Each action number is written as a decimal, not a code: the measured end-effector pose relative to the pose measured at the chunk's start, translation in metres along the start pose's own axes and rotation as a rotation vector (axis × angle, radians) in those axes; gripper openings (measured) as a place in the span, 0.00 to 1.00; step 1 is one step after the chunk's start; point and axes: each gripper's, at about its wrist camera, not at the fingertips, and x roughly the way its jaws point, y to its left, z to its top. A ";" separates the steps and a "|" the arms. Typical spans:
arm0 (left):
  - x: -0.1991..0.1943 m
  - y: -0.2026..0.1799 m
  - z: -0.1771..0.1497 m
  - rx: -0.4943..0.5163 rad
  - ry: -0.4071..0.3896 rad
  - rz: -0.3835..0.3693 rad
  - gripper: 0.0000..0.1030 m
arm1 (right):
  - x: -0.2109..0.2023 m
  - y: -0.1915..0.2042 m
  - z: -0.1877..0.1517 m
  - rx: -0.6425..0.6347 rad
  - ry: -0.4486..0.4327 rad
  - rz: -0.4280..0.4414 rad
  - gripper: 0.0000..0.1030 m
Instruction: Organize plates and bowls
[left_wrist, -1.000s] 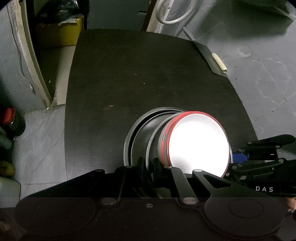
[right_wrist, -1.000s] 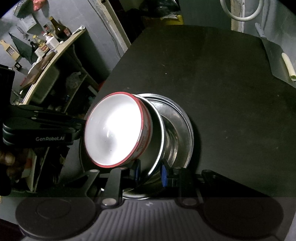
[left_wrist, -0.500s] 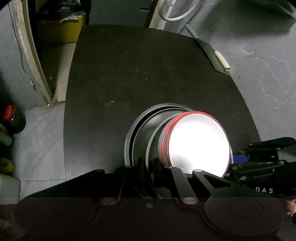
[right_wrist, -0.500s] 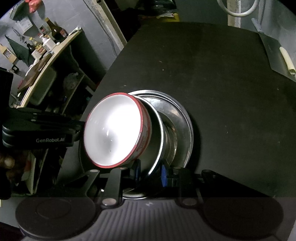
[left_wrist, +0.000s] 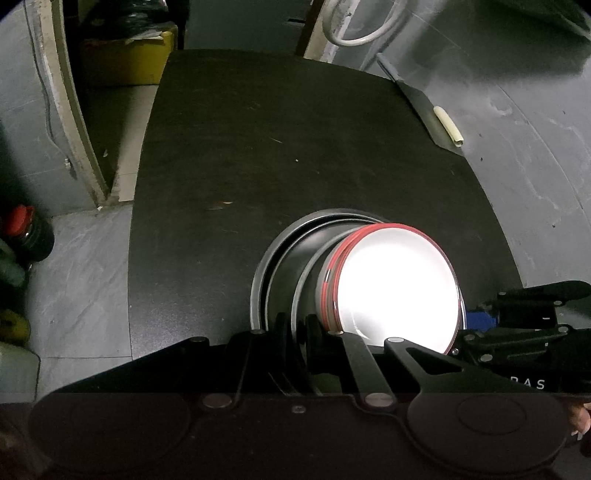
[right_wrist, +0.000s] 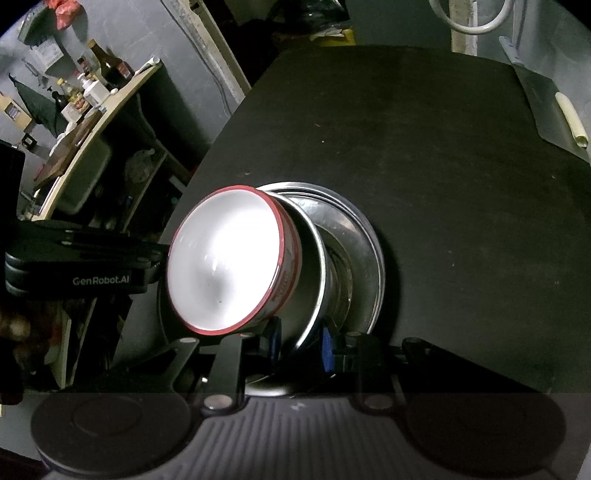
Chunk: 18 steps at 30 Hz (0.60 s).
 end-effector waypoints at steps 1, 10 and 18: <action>0.000 0.000 0.000 -0.002 -0.002 0.001 0.07 | 0.000 0.000 0.000 0.001 -0.001 -0.001 0.25; 0.000 0.000 -0.001 -0.009 -0.014 0.011 0.07 | 0.001 -0.001 0.001 0.007 -0.007 -0.001 0.25; -0.003 0.000 -0.005 -0.018 -0.035 0.025 0.08 | 0.003 -0.003 0.000 0.035 -0.023 0.002 0.25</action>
